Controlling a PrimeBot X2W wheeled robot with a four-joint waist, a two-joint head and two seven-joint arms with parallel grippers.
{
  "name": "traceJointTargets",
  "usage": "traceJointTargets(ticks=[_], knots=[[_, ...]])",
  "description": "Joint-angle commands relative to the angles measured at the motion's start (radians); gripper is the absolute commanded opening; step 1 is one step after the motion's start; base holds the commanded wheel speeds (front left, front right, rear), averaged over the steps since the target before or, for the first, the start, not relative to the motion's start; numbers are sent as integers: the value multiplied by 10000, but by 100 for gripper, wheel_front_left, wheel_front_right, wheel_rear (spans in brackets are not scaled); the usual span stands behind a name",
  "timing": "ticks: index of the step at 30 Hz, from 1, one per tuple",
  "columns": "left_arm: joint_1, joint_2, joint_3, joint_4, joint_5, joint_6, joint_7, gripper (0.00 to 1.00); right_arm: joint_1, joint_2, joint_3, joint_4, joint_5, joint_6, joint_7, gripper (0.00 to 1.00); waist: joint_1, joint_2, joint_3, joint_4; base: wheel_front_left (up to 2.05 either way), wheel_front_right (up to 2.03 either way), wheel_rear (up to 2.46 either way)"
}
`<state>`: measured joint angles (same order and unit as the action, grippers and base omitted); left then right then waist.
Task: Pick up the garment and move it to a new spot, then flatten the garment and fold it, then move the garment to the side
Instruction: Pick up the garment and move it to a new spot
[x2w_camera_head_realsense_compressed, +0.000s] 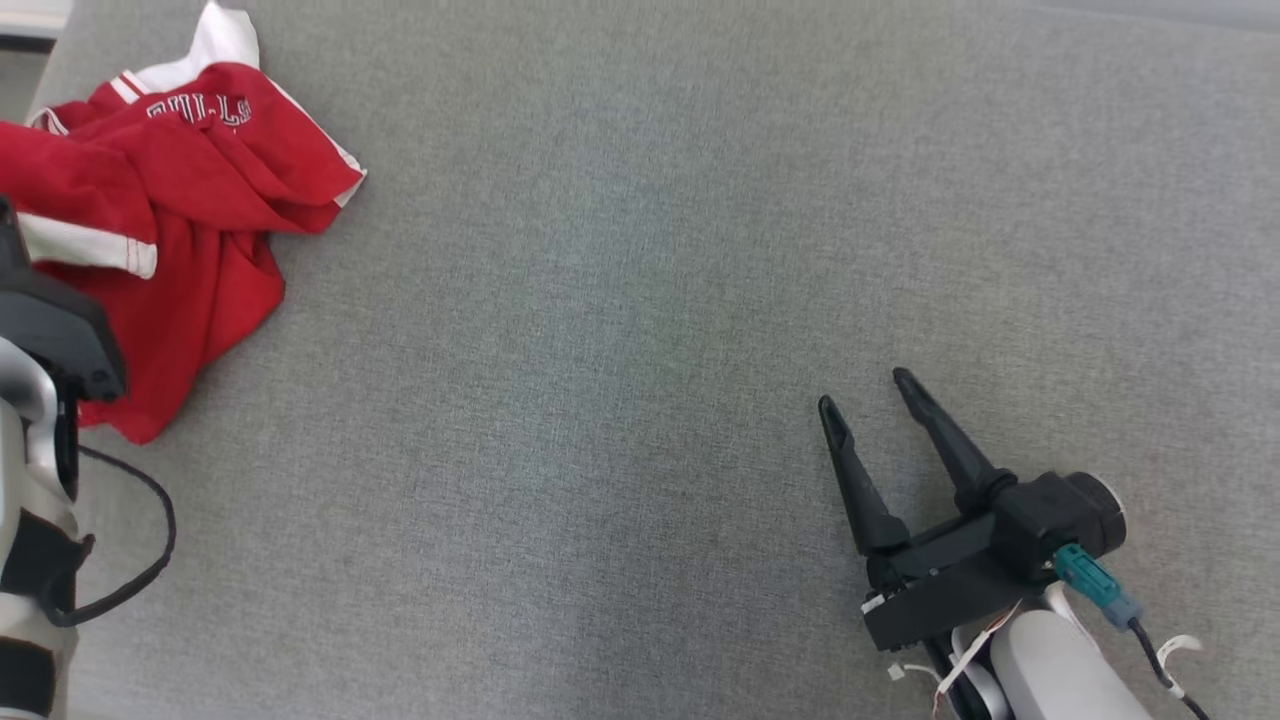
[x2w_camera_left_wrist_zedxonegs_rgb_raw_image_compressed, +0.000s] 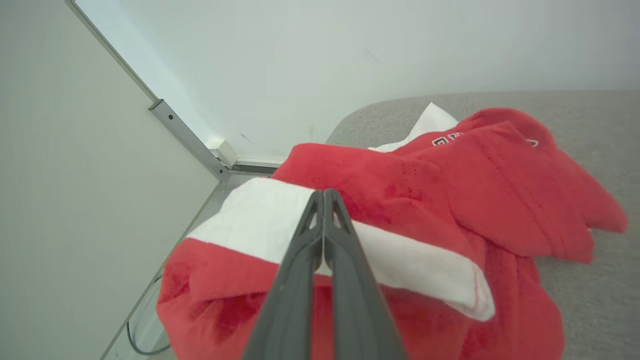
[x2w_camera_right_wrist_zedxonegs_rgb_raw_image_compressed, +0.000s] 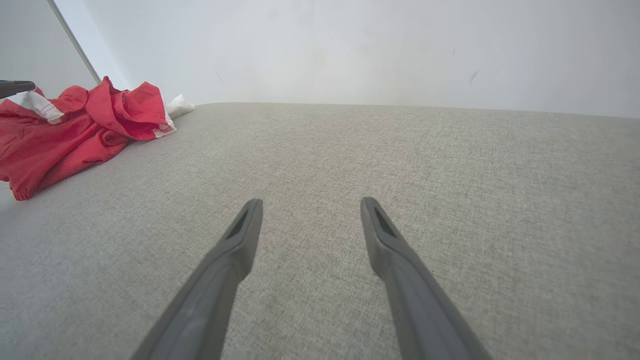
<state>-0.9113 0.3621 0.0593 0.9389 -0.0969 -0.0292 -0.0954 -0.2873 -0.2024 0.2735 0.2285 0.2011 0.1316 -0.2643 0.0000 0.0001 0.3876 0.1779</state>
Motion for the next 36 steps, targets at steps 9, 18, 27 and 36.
traceJointTargets(ticks=[9,18,27,36], knots=[[-560,-211,-788,-1628,199,-534,-172,0,252,493,-174,285,163,-18,-2,100,0,-1,-833,-274,0,0,0],[85,-1833,-2100,-2877,-614,-971,-481,0,649,964,-287,565,130,-18,0,100,0,-1,-1946,-1265,0,0,0],[1561,-3092,-4473,-2269,-1885,-1010,-1058,0,1276,1081,-648,865,109,-18,0,100,0,-1,-2664,-2679,0,0,0],[1849,-3115,-8083,-2643,-4405,-339,-1355,0,1191,1154,-373,903,148,-18,0,100,0,-1,-2455,-4277,0,0,0]])
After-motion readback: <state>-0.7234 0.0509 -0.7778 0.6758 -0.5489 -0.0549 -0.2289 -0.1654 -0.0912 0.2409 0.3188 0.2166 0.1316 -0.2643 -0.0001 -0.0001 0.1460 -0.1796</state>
